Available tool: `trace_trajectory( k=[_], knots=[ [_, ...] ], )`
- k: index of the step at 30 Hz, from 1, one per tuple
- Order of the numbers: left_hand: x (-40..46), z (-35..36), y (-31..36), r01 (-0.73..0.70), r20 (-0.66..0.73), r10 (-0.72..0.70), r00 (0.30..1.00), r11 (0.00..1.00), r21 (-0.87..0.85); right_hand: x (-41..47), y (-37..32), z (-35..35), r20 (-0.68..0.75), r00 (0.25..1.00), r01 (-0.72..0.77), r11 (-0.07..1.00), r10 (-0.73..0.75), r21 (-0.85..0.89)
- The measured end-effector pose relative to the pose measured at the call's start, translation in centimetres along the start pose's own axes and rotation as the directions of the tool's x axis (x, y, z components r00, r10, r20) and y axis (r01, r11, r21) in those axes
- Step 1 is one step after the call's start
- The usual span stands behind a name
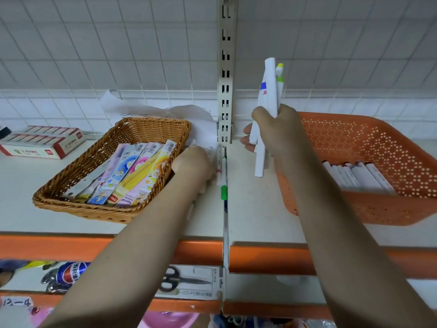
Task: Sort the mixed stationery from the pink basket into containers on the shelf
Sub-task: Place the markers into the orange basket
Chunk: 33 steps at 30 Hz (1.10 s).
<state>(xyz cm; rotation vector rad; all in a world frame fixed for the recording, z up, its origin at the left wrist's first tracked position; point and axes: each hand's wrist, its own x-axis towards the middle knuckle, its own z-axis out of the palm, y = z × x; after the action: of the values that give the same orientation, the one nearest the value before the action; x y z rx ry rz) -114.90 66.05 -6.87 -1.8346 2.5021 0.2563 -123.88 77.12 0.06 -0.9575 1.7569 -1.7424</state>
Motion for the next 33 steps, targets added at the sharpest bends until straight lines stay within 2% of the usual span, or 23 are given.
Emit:
trace_trajectory(
  k=[6, 13, 16, 19, 21, 23, 26, 28, 30, 33],
  knots=[
    [0.7, 0.8, -0.4, -0.043, 0.023, 0.045, 0.999, 0.995, -0.088, 0.4, 0.5, -0.5, -0.027, 1.0, 0.008, 1.0, -0.008, -0.004],
    [0.8, 0.0, -0.6, -0.01, -0.012, 0.008, 1.0, 0.982, -0.188, 0.8, 1.2, -0.6, -0.051, 0.998, -0.021, 1.0, 0.021, -0.007],
    [0.7, -0.6, -0.7, -0.085, -0.063, 0.072, 0.995, 0.962, -0.258, 0.6, 1.0, -0.6, -0.071, 0.996, -0.06, 0.998, 0.06, 0.005],
    [-0.4, -2.1, -0.7, -0.169, -0.106, 0.137, 0.985, 0.896, -0.411, 0.7, 0.9, -0.6, -0.048, 0.993, -0.098, 0.986, 0.105, 0.131],
    [-1.3, -3.0, -0.6, -0.176, -0.078, 0.162, 0.984, 0.772, -0.611, 0.4, 0.7, -0.6, -0.033, 0.991, -0.118, 0.974, 0.127, 0.192],
    [-2.6, -4.4, -0.4, -0.153, -0.036, 0.214, 0.976, 0.561, -0.813, 0.1, 0.4, -1.0, -0.067, 0.988, -0.125, 0.97, 0.141, 0.209],
    [-3.5, -5.9, 0.7, -0.144, -0.012, 0.307, 0.952, 0.412, -0.9, -0.2, -0.3, -2.8, -0.163, 0.974, -0.125, 0.97, 0.16, 0.207],
    [-4.3, -6.8, 1.8, -0.067, 0.042, 0.381, 0.924, 0.268, -0.961, -0.4, -0.7, -4.4, -0.19, 0.971, -0.116, 0.98, 0.146, 0.164],
    [-5.0, -7.4, 3.2, -0.022, 0.052, 0.463, 0.885, 0.152, -0.988, -0.4, -0.9, -6.2, -0.187, 0.976, -0.086, 0.985, 0.114, 0.151],
    [-6.3, -7.9, 5.4, 0.018, 0.037, 0.528, 0.849, 0.041, -0.999, -0.2, -1.2, -8.7, -0.124, 0.989, -0.053, 0.985, 0.074, 0.162]
  ],
)
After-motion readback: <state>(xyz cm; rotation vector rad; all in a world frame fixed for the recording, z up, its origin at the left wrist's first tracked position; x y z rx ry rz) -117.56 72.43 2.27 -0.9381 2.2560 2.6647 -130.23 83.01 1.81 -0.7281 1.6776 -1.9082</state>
